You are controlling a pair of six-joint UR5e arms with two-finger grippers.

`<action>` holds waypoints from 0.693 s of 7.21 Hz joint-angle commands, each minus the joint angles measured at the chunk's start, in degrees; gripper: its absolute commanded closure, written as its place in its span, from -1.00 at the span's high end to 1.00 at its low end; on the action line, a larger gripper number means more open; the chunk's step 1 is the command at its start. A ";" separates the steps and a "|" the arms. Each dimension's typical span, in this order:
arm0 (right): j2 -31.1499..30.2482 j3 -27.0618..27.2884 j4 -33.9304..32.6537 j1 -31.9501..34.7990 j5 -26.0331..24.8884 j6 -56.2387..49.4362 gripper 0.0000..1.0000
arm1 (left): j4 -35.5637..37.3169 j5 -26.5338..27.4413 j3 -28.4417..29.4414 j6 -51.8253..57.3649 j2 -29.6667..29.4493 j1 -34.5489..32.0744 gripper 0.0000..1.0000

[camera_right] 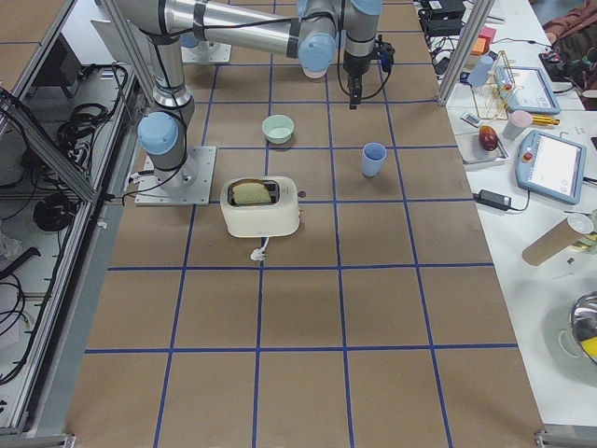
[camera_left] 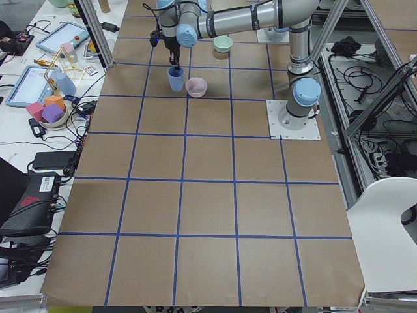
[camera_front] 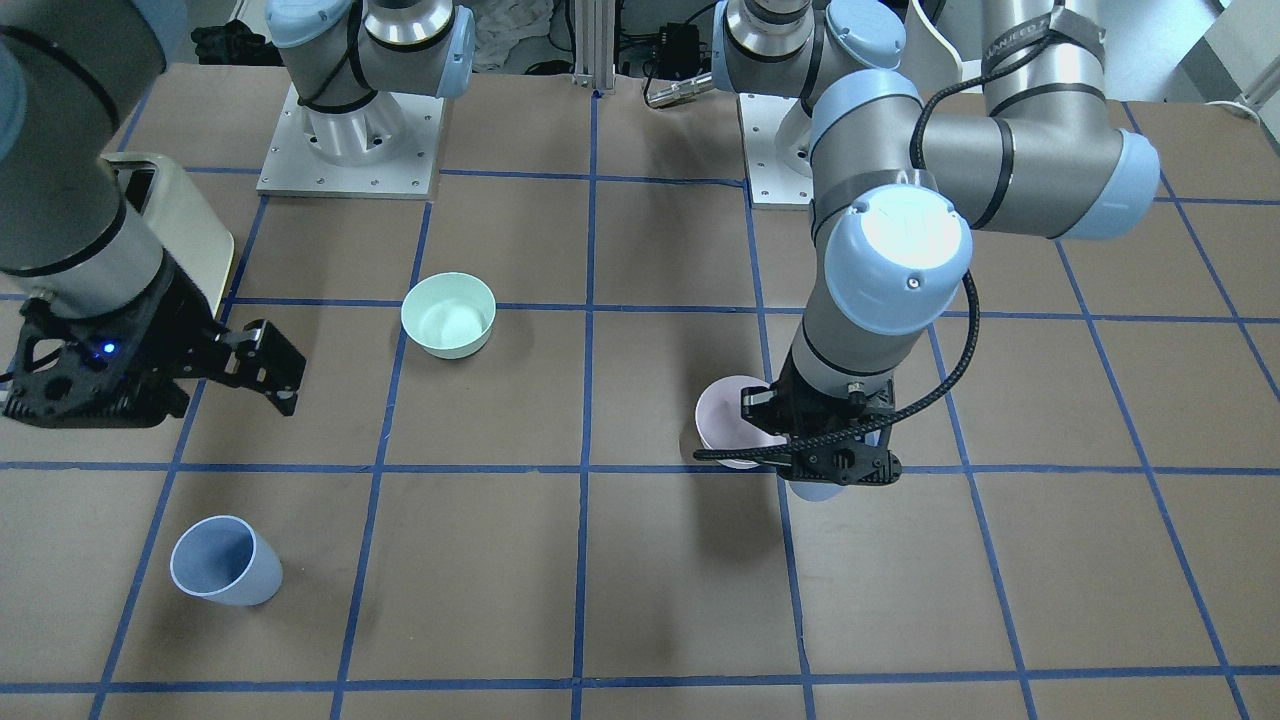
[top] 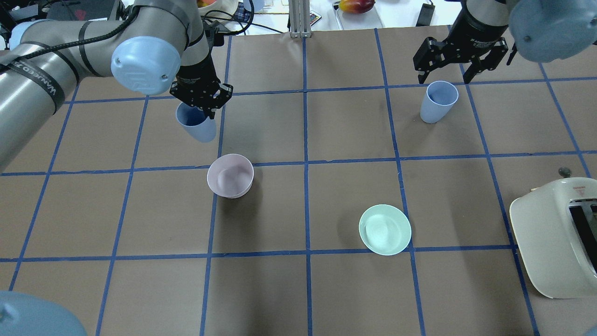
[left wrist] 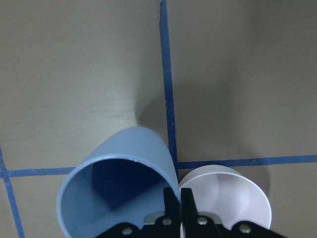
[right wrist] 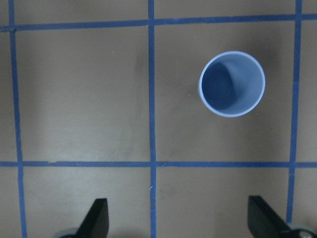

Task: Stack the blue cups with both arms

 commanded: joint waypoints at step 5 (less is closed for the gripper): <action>16.54 -6.49 -8.59 -6.77 -1.28 -8.35 1.00 | -3.87 -6.63 -9.77 -37.09 5.77 -20.75 -1.00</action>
